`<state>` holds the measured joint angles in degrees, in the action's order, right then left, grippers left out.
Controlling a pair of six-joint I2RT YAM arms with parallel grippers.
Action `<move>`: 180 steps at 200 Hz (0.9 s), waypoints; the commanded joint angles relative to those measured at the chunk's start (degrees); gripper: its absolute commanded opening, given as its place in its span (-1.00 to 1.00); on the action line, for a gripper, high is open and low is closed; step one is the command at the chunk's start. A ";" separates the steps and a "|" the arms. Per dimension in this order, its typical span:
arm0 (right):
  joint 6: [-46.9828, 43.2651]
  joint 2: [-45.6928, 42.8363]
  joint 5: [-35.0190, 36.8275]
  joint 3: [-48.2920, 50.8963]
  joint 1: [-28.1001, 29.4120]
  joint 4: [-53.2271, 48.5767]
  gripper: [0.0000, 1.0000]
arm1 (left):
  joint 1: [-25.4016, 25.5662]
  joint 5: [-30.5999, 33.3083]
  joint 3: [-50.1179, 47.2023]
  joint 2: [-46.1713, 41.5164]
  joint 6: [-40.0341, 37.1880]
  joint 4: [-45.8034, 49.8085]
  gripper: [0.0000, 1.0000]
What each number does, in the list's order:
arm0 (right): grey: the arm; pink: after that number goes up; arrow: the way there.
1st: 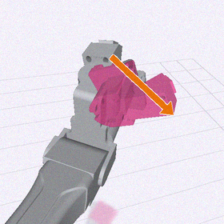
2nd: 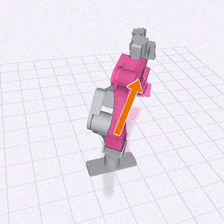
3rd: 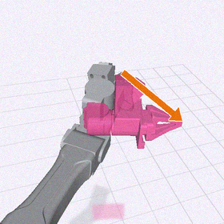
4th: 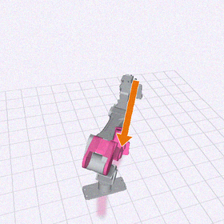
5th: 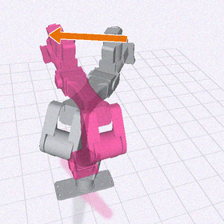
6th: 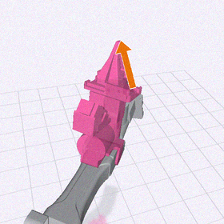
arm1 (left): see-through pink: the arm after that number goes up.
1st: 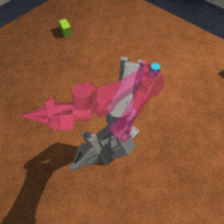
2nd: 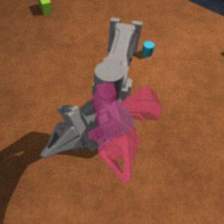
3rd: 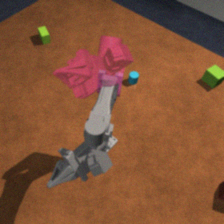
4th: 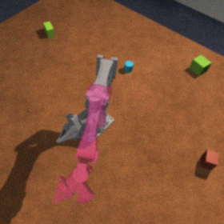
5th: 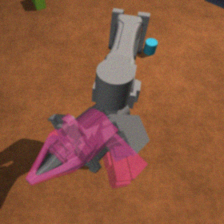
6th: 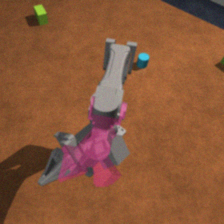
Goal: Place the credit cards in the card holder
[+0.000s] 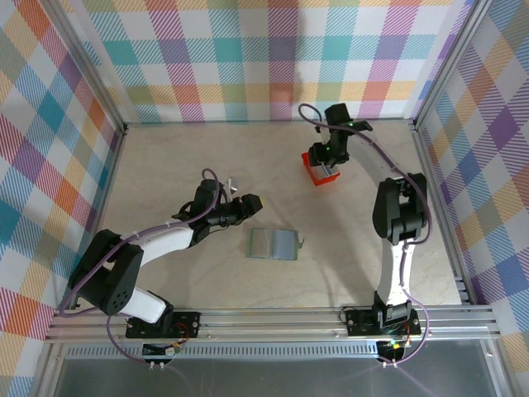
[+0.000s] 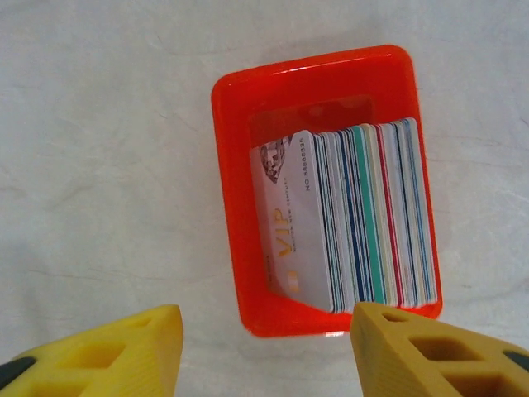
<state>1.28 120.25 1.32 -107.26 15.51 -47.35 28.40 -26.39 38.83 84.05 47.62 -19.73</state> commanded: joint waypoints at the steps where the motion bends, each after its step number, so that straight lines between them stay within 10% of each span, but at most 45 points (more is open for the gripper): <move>1: -4.55 4.61 5.94 -6.26 0.62 -7.97 0.15 | -0.54 -1.43 0.02 0.68 1.25 -1.21 0.14; 180: -12.00 16.19 21.74 -16.14 2.99 -8.02 0.37 | -1.33 -2.26 -0.08 1.03 0.90 0.28 0.08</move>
<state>-9.89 136.57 19.66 -122.91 18.06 -56.36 27.57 -27.59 38.81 84.07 48.64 -19.68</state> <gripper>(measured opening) 0.691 0.539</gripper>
